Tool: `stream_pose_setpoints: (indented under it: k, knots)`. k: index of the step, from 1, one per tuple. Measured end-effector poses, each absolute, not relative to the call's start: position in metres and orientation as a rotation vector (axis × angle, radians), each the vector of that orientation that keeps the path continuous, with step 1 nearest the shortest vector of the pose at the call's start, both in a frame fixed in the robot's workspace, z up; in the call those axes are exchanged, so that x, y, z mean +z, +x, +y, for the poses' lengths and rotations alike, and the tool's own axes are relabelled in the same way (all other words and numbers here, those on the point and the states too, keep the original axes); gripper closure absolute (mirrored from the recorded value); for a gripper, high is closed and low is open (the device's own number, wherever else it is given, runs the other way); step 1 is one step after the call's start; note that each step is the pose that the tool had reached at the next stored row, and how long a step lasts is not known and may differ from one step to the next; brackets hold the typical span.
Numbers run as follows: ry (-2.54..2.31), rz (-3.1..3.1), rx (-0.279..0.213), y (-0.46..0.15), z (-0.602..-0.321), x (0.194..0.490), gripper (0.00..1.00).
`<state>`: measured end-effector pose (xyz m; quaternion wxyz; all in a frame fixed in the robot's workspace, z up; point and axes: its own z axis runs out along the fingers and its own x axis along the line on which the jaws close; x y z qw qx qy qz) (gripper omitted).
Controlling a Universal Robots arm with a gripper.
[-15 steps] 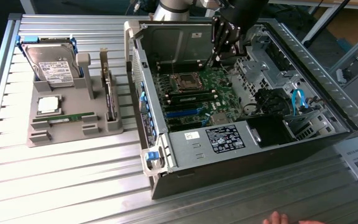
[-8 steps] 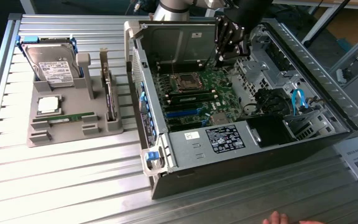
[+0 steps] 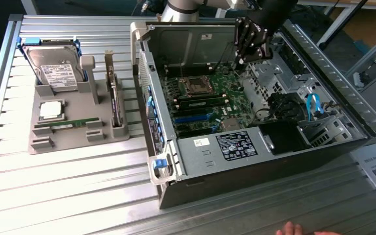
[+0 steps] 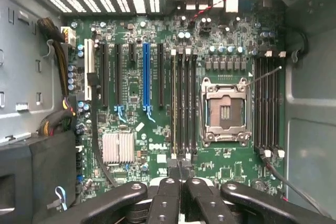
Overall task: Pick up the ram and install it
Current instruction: 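Press down the ram until it locks into place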
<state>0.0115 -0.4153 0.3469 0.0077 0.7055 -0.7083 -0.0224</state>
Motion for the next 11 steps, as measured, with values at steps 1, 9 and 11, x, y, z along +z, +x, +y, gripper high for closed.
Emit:
stream_pose_setpoints:
  k: [1, 9, 11]
  knots:
    - [2.205, -2.214, -0.07, 0.012, -0.4154, 0.3469, 0.9]
    - [2.21, -2.21, -0.07, 0.0208, -0.4156, 0.3469, 0.9]
    - [2.213, -2.21, -0.067, 0.0209, -0.4157, 0.3468, 0.9]
